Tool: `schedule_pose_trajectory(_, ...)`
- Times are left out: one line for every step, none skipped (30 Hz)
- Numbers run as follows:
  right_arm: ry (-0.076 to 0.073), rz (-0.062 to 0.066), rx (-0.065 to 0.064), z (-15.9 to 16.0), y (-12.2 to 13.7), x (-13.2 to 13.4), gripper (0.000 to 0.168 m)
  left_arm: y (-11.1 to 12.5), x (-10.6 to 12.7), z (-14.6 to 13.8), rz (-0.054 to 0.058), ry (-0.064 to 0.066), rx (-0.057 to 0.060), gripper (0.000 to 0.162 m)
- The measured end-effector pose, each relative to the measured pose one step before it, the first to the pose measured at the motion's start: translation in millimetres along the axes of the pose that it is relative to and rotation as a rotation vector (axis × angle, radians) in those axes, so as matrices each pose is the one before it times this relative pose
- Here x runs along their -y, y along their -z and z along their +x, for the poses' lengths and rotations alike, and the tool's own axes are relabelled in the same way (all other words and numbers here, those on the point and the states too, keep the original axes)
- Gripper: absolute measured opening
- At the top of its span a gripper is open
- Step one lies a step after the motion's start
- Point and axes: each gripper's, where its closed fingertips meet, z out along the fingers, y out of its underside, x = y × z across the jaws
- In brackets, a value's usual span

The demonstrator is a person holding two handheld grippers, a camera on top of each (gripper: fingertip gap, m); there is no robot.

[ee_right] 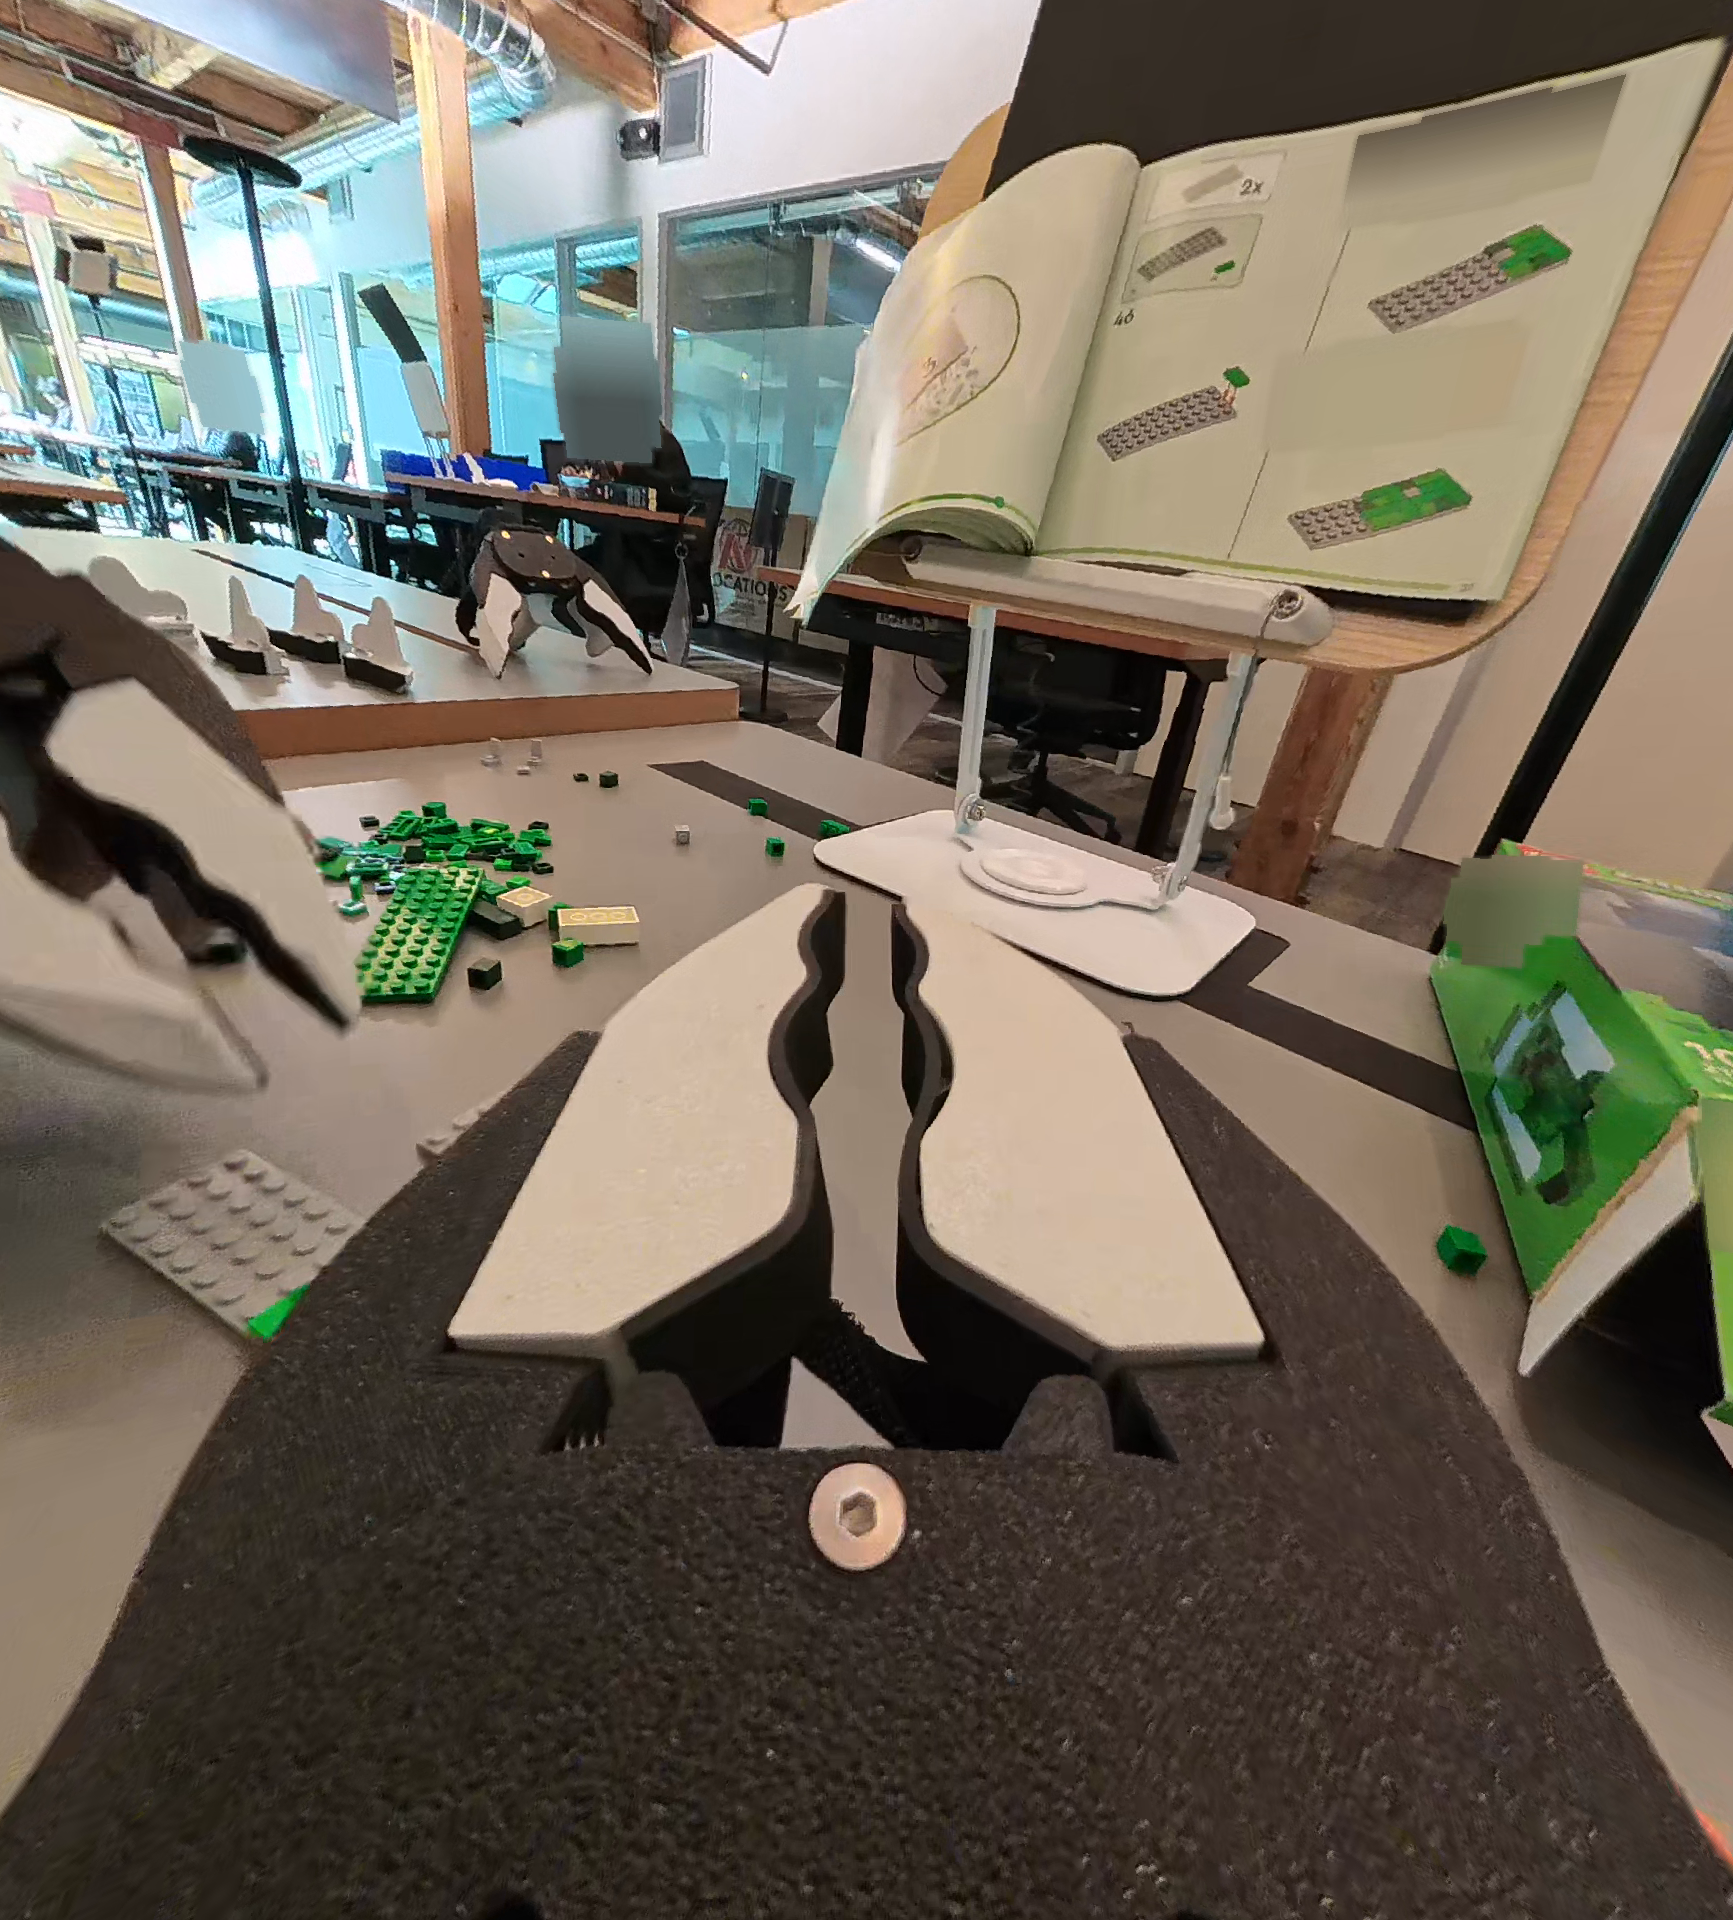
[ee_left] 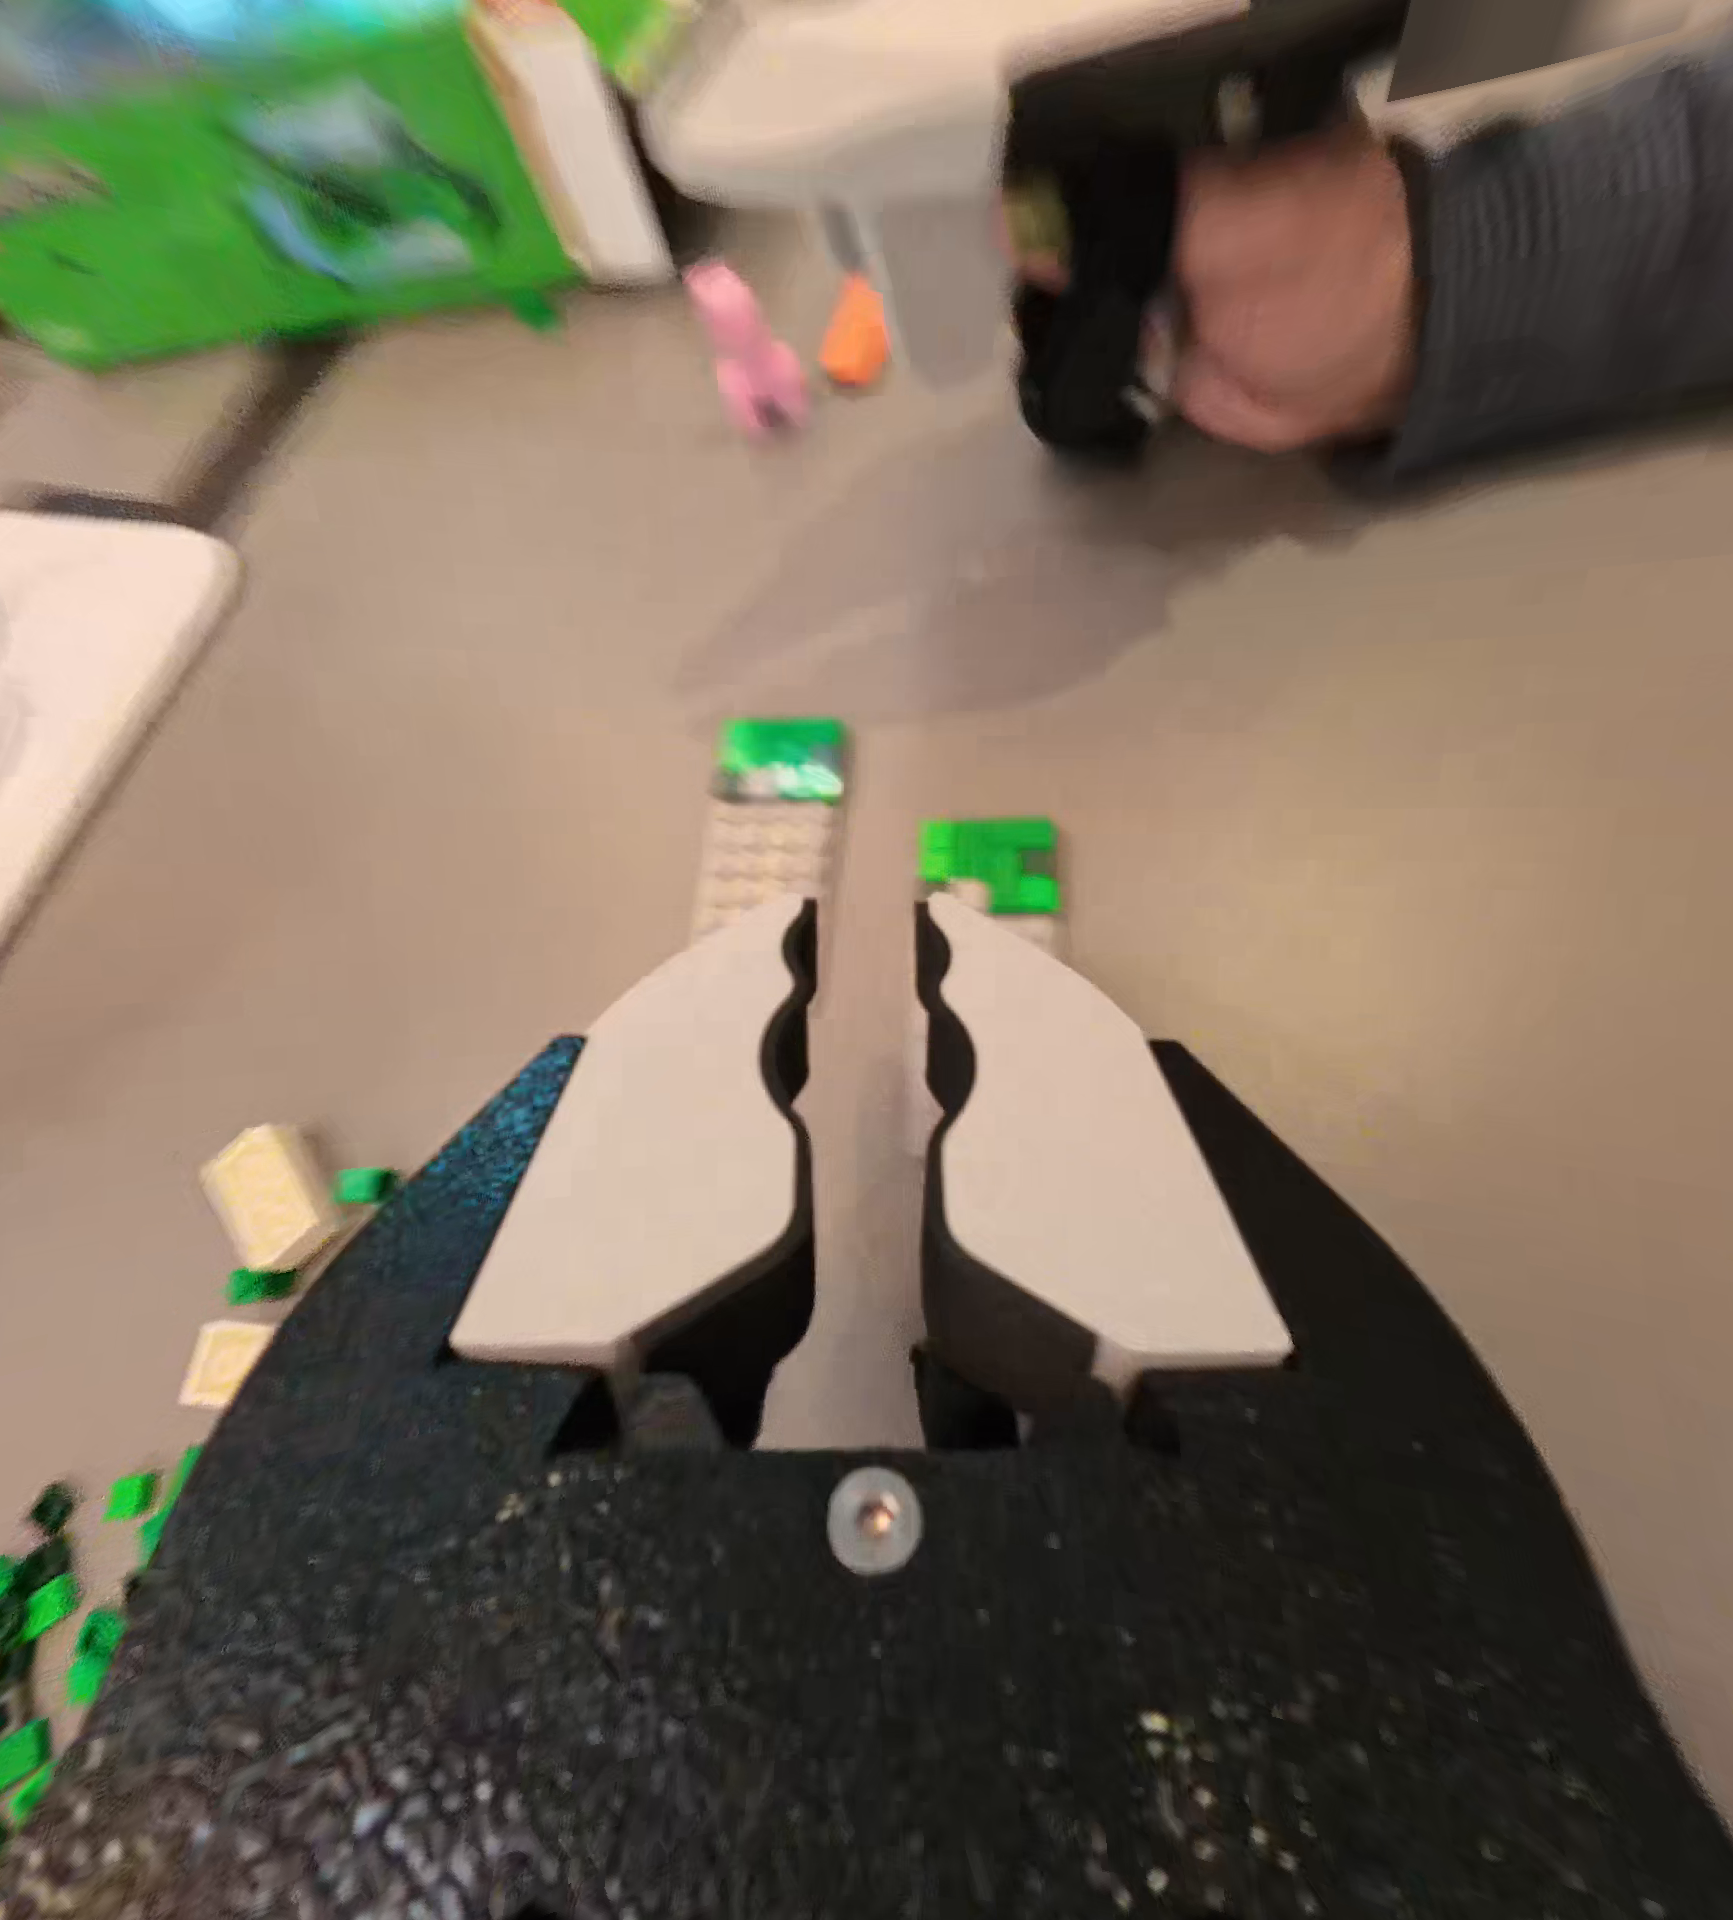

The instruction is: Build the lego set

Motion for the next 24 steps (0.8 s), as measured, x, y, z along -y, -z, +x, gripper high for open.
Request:
schedule_pose_trajectory(0.0208,-0.001,0.0035,-0.61,-2.36,-0.98,0.007,4.82,8.0,-16.13,0.091,0.0211,0.1074,0.017)
schedule_pose_trajectory(0.0171,0.0013,0.0018,-0.38,-3.16,-0.55,0.007,2.8,8.69,-17.52,0.0864,0.0245,0.1212,0.016)
schedule_pose_trajectory(0.0096,0.003,-0.0024,0.37,-4.18,-0.14,0.006,0.79,7.93,-15.97,0.0761,0.0219,0.1175,0.016)
schedule_pose_trajectory(0.0048,0.005,-0.0022,0.38,-5.06,-0.04,0.004,-0.4,6.36,-14.64,0.0602,0.0073,0.1154,0.015)
schedule_pose_trajectory(-0.0005,0.0044,-0.0025,0.53,-5.85,-0.12,0.002,-1.31,4.09,-12.33,0.0437,-0.0078,0.1045,0.01)
schedule_pose_trajectory(-0.0029,0.0039,0.0006,0.06,-6.2,-0.48,0.0,-1.49,2.87,-8.0,0.0314,-0.0237,0.0759,0.0)
schedule_pose_trajectory(-0.004,0.004,0.0061,-0.82,-6.23,-0.28,0.0,-0.93,2.73,-6.53,0.0322,-0.0338,0.0673,0.0)
schedule_pose_trajectory(-0.0039,0.0006,0.0079,-1.33,-6.23,-0.62,0.0,-0.28,2.13,-4.28,0.0372,-0.0314,0.0508,0.0)
schedule_pose_trajectory(0.0,-0.0027,0.0043,-1.24,-5.93,-0.92,0.0,0.42,0.21,1.71,0.0317,-0.019,0.0074,0.0)
schedule_pose_trajectory(0.0054,-0.0032,0.0005,-1.23,-5.66,-1.08,0.0,0.76,-1.45,7.69,0.0187,-0.0031,-0.0369,0.0)
schedule_pose_trajectory(0.0095,-0.0002,-0.0003,-1.48,-4.94,-0.54,0.0,0.25,-1.07,9.78,0.007,0.0048,-0.0571,0.0)
schedule_pose_trajectory(0.0113,0.0026,0.002,-2.04,-4.42,0.12,0.0,-0.57,-0.28,6.26,-0.006,0.0012,-0.0397,0.0)
schedule_pose_trajectory(0.0124,0.0027,0.0058,-2.63,-3.51,0.1,0.0,-0.55,-1.5,1.36,-0.0135,-0.0019,-0.0058,0.0)
schedule_pose_trajectory(0.0161,-0.003,0.0098,-3.03,-2.47,-0.71,0.0,-0.72,-2.37,1.34,-0.0117,-0.004,-0.007,0.0)
schedule_pose_trajectory(0.018,-0.0092,0.0062,-2.26,-1.12,-1.38,0.0,-0.62,-2.08,2.08,-0.0093,0.0036,-0.0167,0.0)
schedule_pose_trajectory(0.018,-0.0061,-0.0008,-0.95,0.38,-0.81,0.0,-0.41,-1.2,1.74,-0.0052,0.0151,-0.0173,0.0)
schedule_pose_trajectory(0.0128,0.0066,-0.0084,0.4,1.07,0.74,0.0,0.36,-0.39,1.25,0.0009,0.0194,-0.0156,0.0)
schedule_pose_trajectory(0.0068,0.0124,-0.0073,0.83,1.41,1.42,0.0,0.71,-0.01,0.63,0.004,0.0201,-0.0115,0.0)
schedule_pose_trajectory(0.0004,0.0099,-0.0043,0.85,1.27,1.16,0.0,0.88,-0.28,-0.47,0.0013,0.0196,-0.0045,0.0)
schedule_pose_trajectory(-0.0067,0.0044,-0.0008,0.65,1.02,0.25,0.0,0.72,-0.46,-1.38,-0.0008,0.0153,0.0013,0.0)
schedule_pose_trajectory(-0.0107,0.0006,0.0024,0.42,0.52,-0.15,0.0,0.57,0.23,-1.06,0.0029,0.0096,0.0014,0.0)
schedule_pose_trajectory(-0.0107,0.0003,0.0004,0.71,0.13,-0.25,0.0,0.44,0.65,-0.05,0.005,0.0036,-0.0023,0.0)
schedule_pose_trajectory(-0.0075,-0.0003,-0.0013,0.74,0.0,-0.34,0.0,0.23,0.3,0.56,0.0021,-0.0022,-0.0028,0.0)
schedule_pose_trajectory(-0.0036,-0.0018,-0.0003,0.37,0.03,-0.29,0.0,-0.03,0.0,1.12,-0.0007,-0.0066,-0.0034,0.0)
